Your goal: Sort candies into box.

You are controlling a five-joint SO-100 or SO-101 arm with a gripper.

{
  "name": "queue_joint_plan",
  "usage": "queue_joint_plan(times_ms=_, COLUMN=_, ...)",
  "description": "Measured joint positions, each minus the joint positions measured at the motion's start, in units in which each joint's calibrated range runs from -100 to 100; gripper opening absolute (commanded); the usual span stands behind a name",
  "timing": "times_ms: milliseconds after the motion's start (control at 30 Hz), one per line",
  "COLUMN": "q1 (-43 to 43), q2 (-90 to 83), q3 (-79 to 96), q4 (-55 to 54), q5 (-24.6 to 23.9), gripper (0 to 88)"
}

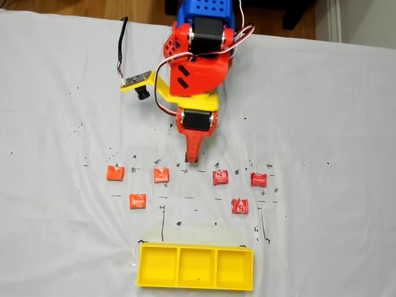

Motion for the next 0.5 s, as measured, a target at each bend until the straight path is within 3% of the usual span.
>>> queue_joint_plan(times_ms=500, q1=-1.56, q2=0.0, q3=0.0, q4=0.0, q5=1.76, gripper=0.1)
